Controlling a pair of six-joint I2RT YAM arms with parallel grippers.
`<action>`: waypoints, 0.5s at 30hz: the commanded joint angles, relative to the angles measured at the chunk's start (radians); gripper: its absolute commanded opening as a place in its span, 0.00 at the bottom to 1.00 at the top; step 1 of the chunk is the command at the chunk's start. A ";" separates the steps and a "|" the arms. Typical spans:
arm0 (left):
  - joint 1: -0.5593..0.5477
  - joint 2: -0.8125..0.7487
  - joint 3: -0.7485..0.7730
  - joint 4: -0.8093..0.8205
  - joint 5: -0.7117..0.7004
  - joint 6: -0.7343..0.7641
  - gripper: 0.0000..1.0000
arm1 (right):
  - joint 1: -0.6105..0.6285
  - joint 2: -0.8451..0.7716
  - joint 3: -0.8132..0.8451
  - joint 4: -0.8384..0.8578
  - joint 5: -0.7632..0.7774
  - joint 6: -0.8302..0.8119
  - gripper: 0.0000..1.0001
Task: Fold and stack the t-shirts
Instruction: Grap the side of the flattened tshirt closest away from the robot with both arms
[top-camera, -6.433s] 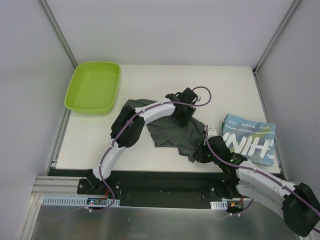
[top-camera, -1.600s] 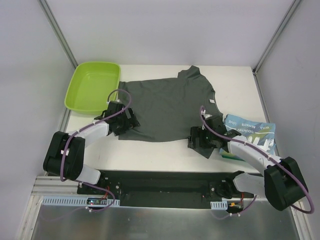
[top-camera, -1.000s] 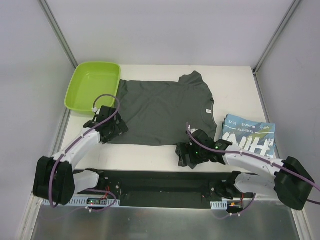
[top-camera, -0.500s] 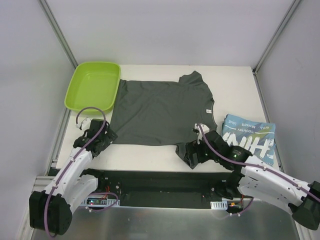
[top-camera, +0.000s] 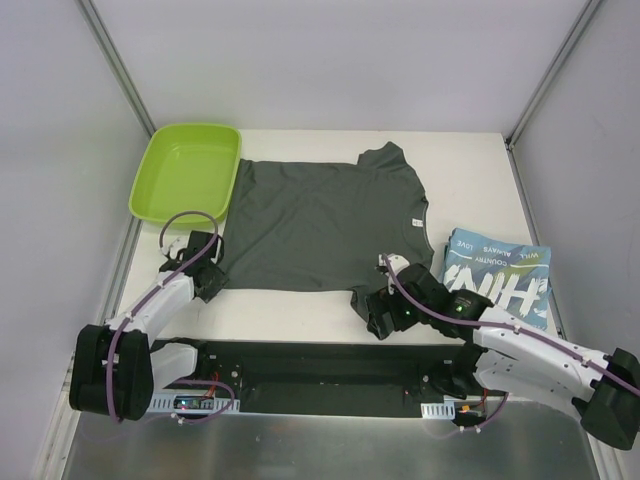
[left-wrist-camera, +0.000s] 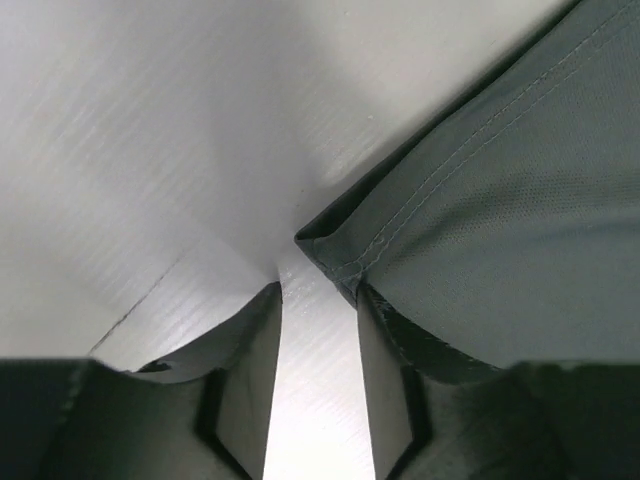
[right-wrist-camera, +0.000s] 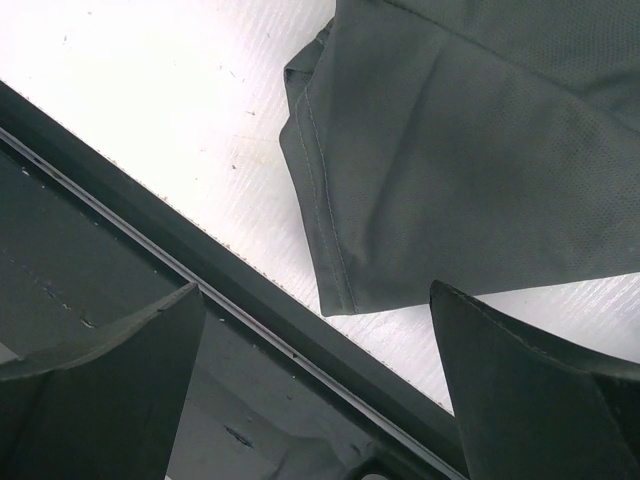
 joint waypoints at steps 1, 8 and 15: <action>0.015 0.036 -0.007 0.033 0.003 -0.003 0.29 | 0.010 0.017 0.005 -0.007 0.000 -0.032 0.96; 0.023 0.073 -0.001 0.061 0.021 0.025 0.11 | 0.067 0.098 0.047 -0.008 0.006 -0.055 0.99; 0.024 0.069 -0.007 0.082 0.012 0.048 0.00 | 0.171 0.248 0.120 -0.031 0.118 -0.084 0.88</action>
